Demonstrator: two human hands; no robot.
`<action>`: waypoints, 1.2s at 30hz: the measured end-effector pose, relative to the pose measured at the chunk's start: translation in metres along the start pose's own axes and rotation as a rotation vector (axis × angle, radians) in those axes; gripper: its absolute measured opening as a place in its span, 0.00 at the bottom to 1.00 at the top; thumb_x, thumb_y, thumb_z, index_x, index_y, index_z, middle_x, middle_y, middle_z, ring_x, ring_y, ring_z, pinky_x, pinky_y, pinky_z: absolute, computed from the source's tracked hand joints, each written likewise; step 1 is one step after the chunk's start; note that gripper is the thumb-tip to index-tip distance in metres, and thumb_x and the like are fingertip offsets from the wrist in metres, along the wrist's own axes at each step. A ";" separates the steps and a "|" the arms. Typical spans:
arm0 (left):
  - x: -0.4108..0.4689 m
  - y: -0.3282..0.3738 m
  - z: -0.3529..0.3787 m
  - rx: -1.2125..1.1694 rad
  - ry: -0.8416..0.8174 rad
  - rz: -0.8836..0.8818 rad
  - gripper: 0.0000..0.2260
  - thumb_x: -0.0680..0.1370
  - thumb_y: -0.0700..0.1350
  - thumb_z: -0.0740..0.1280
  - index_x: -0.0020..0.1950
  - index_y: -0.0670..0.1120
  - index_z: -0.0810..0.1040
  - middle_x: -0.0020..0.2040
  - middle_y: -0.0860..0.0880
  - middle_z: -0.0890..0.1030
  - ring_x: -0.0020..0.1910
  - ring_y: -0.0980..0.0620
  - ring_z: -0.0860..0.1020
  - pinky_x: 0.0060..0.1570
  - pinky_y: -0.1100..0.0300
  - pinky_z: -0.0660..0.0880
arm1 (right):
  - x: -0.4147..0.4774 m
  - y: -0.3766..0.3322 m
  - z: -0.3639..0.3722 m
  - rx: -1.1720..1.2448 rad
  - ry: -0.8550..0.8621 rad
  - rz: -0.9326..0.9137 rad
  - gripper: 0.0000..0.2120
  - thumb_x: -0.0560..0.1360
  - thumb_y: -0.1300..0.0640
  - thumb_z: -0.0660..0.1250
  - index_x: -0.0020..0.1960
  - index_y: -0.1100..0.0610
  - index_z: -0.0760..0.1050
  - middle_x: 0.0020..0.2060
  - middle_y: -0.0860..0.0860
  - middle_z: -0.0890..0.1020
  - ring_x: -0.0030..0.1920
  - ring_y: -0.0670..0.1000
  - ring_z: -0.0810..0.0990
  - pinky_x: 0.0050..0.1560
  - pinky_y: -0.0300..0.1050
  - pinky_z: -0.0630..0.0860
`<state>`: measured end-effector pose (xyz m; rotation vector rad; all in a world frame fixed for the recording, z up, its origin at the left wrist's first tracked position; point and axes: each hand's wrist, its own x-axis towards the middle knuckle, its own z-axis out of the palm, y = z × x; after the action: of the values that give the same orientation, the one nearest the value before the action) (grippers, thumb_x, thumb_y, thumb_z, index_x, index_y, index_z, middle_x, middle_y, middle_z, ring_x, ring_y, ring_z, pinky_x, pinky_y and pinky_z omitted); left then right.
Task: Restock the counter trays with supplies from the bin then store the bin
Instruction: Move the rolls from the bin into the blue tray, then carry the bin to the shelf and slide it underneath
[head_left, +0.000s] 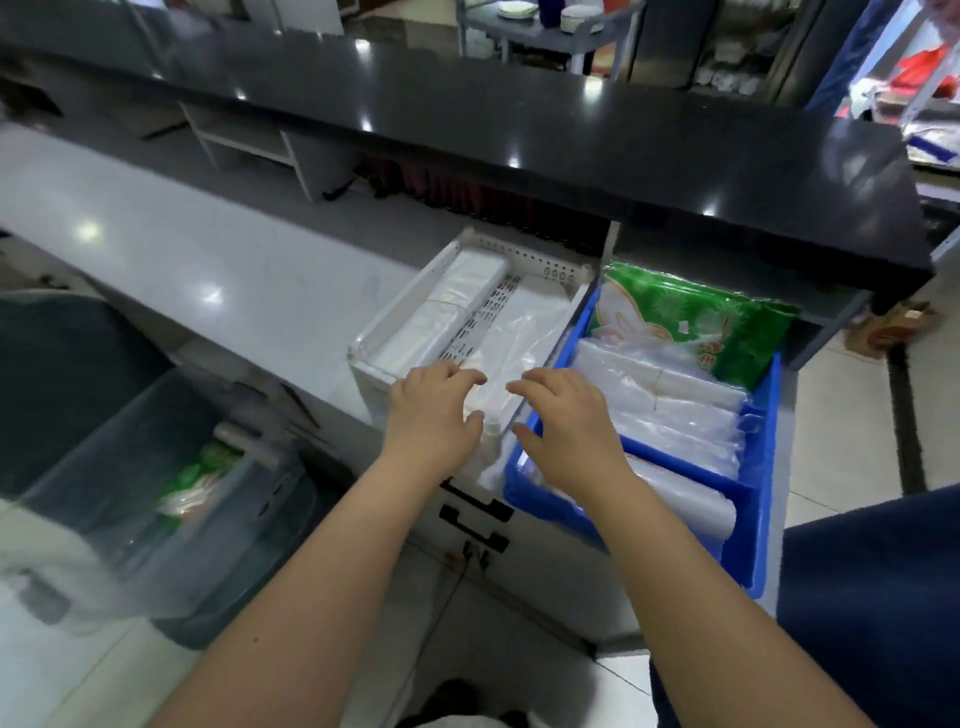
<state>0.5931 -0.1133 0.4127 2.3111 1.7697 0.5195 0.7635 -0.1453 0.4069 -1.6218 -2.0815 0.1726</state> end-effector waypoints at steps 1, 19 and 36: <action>-0.005 -0.011 -0.007 0.013 0.019 -0.042 0.18 0.72 0.49 0.67 0.62 0.54 0.76 0.59 0.51 0.77 0.59 0.46 0.72 0.59 0.48 0.67 | 0.006 -0.010 0.004 0.019 0.005 -0.031 0.20 0.69 0.58 0.73 0.61 0.56 0.77 0.58 0.53 0.79 0.59 0.58 0.74 0.59 0.54 0.68; -0.192 -0.288 -0.147 0.111 0.232 -0.485 0.17 0.71 0.52 0.68 0.60 0.58 0.76 0.56 0.52 0.77 0.58 0.46 0.71 0.55 0.48 0.68 | 0.046 -0.296 0.120 0.081 -0.013 -0.450 0.20 0.65 0.59 0.76 0.57 0.57 0.79 0.52 0.54 0.82 0.52 0.59 0.78 0.52 0.55 0.75; -0.240 -0.526 -0.205 0.016 0.144 -0.495 0.19 0.72 0.52 0.68 0.63 0.56 0.74 0.59 0.51 0.75 0.59 0.47 0.71 0.58 0.50 0.67 | 0.071 -0.497 0.276 0.062 -0.206 -0.366 0.21 0.68 0.58 0.74 0.60 0.57 0.78 0.56 0.53 0.80 0.57 0.57 0.76 0.57 0.57 0.72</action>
<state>-0.0112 -0.2138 0.3772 1.7761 2.3123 0.5894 0.1910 -0.1659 0.3811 -1.2030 -2.4610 0.2848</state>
